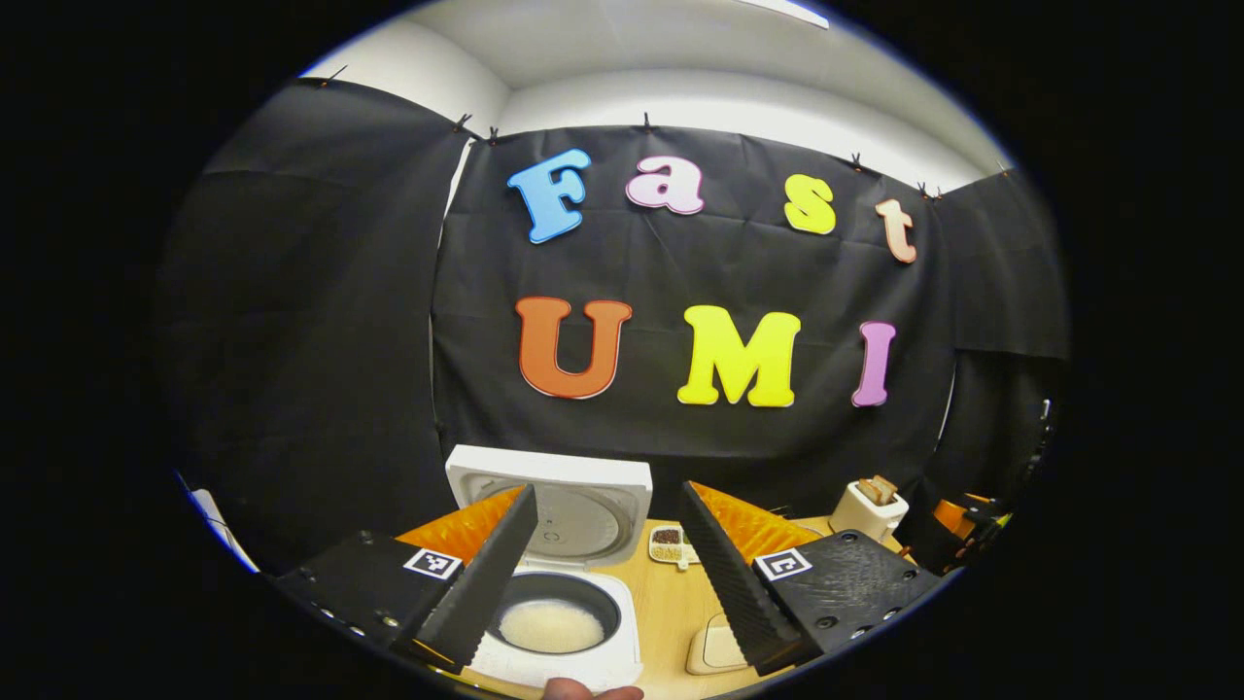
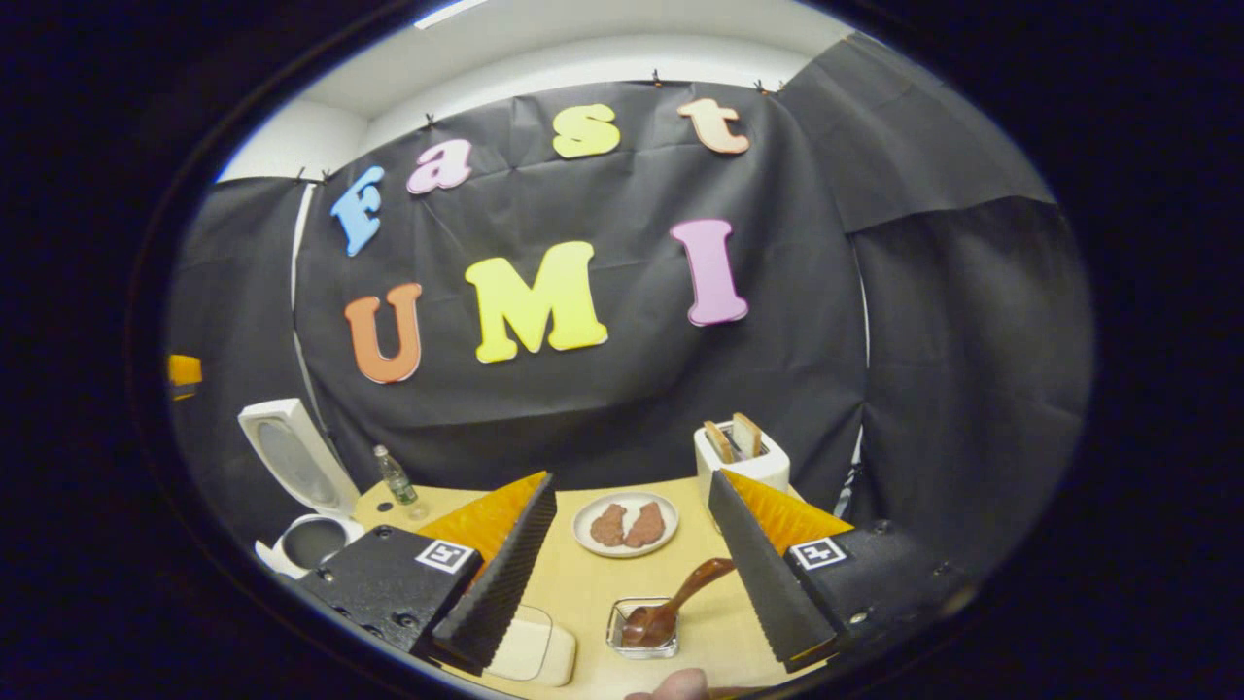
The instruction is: Close the left gripper, press the button to open the rice cooker; take a wooden spoon from the chopstick holder with the right hand, scoop a spoonful of rice and pour it into the rice cooker, then put the wooden spoon back into the chopstick holder.
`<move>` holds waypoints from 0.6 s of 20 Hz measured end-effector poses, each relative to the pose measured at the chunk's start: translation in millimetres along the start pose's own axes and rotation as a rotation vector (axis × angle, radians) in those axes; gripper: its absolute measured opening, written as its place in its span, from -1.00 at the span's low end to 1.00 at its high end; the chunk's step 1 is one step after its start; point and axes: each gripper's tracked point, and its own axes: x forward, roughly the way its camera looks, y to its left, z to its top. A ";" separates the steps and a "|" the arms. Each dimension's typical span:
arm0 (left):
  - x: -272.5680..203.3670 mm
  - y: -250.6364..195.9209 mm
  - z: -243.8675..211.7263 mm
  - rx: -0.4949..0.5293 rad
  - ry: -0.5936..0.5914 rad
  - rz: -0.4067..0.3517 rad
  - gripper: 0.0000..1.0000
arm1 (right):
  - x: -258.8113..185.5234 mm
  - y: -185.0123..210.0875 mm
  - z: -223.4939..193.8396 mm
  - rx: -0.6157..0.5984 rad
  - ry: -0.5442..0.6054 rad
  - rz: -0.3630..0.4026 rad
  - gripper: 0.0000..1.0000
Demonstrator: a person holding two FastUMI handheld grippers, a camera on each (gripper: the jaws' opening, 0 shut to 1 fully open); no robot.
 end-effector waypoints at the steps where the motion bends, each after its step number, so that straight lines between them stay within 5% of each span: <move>1: 7.9 7.4 8.8 -0.006 -0.011 0.016 0.89 | -6.3 3.2 10.0 -0.003 -0.017 0.012 1.00; 5: 43.3 32.1 27.9 0.041 -0.027 0.055 0.89 | -31.3 20.5 28.9 0.034 -0.047 0.047 1.00; 6: 52.4 35.6 28.3 0.048 -0.022 0.058 0.67 | -36.4 23.0 29.4 0.036 -0.050 0.048 0.92; 7: 64.1 40.5 29.0 0.050 -0.017 0.061 0.89 | -42.6 22.9 29.1 0.045 -0.054 0.043 1.00; 12: 124.9 47.9 6.1 0.047 0.062 0.031 0.88 | -57.6 29.0 -2.8 0.084 0.028 0.032 0.92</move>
